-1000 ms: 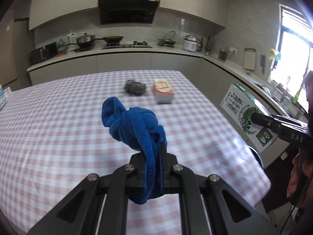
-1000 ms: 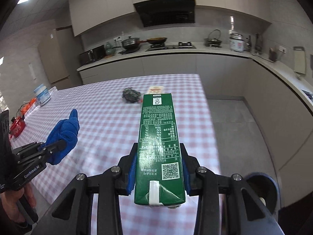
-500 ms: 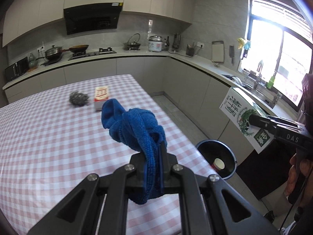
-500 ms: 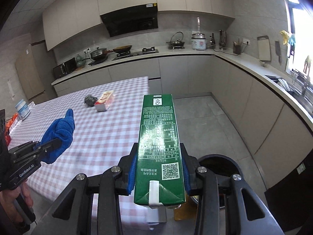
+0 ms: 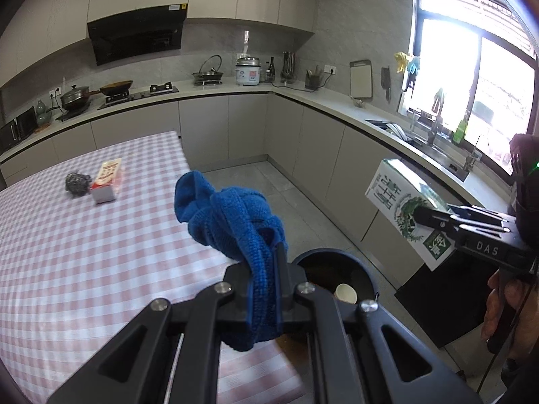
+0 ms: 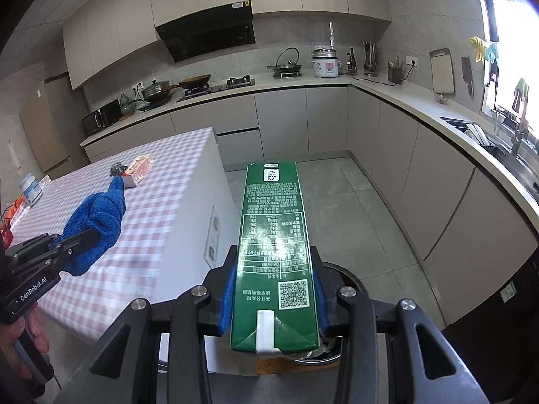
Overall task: Collect trash
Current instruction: 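Carry the green carton and blue towel in both tools over the black bin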
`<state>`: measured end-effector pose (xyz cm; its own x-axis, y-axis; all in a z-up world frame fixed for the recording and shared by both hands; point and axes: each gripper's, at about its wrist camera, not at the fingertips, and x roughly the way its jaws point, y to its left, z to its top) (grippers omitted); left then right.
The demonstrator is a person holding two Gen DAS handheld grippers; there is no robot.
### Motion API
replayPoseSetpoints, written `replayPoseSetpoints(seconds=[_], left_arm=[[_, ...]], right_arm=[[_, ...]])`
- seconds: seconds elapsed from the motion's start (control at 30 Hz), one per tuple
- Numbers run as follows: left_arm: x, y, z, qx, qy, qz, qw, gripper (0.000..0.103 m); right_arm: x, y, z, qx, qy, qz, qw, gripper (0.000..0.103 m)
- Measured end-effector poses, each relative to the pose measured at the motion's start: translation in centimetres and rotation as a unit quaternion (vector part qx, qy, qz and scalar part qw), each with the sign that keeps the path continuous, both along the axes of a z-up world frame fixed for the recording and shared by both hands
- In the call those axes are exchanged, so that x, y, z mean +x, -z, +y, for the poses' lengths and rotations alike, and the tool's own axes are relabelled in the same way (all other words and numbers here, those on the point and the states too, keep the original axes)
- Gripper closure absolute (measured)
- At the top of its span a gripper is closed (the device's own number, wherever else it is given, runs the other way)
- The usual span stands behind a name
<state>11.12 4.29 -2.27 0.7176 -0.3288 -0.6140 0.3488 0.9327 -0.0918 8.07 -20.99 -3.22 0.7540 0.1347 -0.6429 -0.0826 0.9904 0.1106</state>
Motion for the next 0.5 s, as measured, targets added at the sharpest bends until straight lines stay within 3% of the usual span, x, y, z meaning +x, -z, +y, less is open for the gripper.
replayPoseSetpoints(seconds=[0.23, 0.5], left_arm=[[1.1, 2.1, -6.2, 0.005, -0.001, 0.023, 0.9997, 0.093], [2.3, 6.2, -11.5, 0.005, 0.004, 0.068, 0.9976, 0.093]], right_arm=[[1.9, 2.2, -5.6, 0.006, -0.015, 0.018, 1.0, 0.063], [4.3, 7.4, -10.1, 0.016, -0.037, 0.055, 0.998, 0.063]])
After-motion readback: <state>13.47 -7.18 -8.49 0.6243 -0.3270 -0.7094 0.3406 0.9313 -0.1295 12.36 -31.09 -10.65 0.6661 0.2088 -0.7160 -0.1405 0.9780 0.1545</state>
